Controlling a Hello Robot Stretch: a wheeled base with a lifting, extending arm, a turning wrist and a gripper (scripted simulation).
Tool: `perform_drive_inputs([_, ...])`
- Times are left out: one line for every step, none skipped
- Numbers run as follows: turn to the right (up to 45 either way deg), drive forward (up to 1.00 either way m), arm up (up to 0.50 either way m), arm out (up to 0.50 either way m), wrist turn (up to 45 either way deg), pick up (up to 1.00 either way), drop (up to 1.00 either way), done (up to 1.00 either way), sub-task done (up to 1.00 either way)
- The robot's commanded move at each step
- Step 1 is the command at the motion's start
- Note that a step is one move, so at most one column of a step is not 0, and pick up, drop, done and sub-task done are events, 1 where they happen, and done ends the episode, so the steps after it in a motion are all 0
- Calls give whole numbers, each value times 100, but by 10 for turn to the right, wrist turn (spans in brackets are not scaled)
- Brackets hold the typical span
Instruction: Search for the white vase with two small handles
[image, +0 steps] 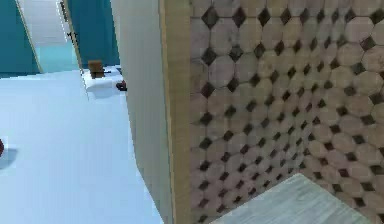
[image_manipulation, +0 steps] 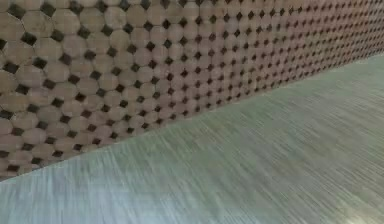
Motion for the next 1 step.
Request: perform_drive_inputs([-330,0,0,0,0,0,0,0,0])
